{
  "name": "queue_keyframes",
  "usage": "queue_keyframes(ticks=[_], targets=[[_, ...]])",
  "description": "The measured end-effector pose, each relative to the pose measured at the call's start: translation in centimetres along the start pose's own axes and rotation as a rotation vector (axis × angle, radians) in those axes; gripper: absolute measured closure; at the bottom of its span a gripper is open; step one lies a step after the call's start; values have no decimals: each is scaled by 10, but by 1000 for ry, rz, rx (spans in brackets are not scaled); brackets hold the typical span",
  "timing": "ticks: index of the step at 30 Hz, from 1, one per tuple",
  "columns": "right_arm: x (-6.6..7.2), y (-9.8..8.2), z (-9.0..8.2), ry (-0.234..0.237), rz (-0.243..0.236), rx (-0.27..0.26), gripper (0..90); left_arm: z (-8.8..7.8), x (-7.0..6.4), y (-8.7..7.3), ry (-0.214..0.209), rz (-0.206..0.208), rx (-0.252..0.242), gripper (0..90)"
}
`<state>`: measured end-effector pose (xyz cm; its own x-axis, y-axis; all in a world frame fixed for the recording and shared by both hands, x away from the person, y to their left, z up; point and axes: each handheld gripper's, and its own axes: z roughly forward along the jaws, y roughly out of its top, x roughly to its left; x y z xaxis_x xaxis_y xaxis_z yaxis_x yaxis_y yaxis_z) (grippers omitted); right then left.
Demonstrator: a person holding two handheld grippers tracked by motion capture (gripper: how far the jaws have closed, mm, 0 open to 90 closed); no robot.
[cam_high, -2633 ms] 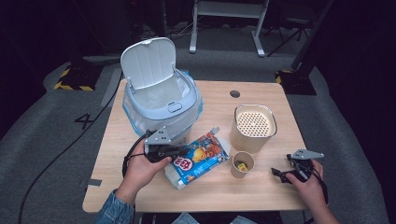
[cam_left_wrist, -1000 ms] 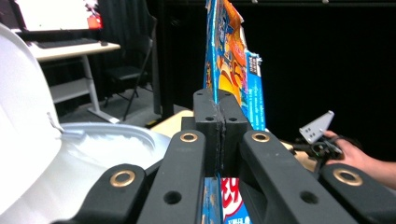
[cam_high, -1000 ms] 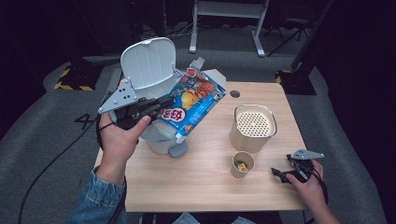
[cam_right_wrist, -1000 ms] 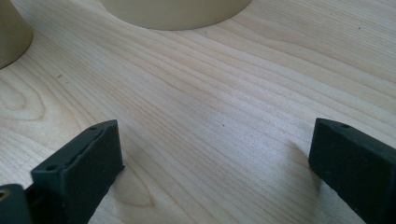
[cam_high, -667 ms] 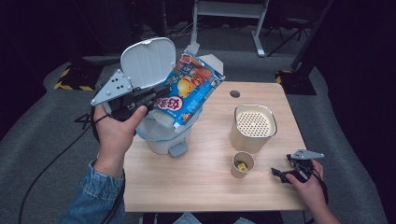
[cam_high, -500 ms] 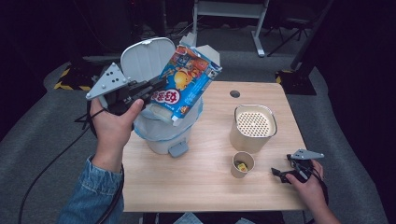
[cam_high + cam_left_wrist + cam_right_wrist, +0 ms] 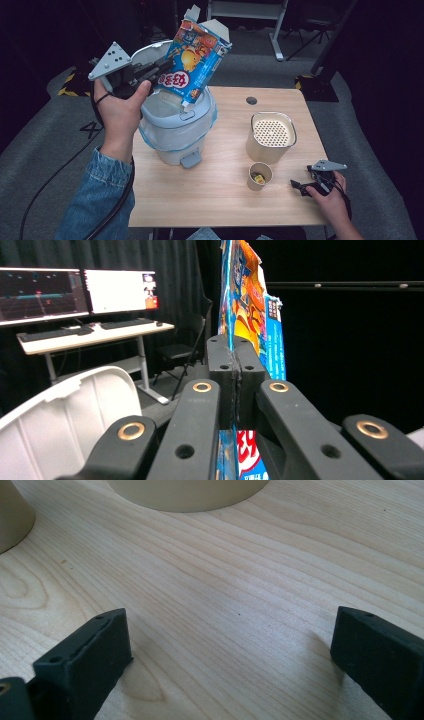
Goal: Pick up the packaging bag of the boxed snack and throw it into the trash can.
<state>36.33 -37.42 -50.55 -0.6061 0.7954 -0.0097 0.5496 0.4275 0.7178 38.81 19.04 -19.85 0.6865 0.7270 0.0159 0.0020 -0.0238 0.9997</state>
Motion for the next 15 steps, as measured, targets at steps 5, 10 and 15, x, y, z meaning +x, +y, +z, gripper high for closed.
queue_keyframes(ticks=[5, 10, 15], targets=[[0, 0, 0, 0, 0, 0, 30, 8, 3, -1, 77, 33, 2, 893], [0, 0, 0, 0, 0, 0, 30, 13, 8, -5, 114, 23, 6, 893], [0, 0, 0, 0, 0, 0, 29, 18, 13, -11, 154, 2, 18, 893]])
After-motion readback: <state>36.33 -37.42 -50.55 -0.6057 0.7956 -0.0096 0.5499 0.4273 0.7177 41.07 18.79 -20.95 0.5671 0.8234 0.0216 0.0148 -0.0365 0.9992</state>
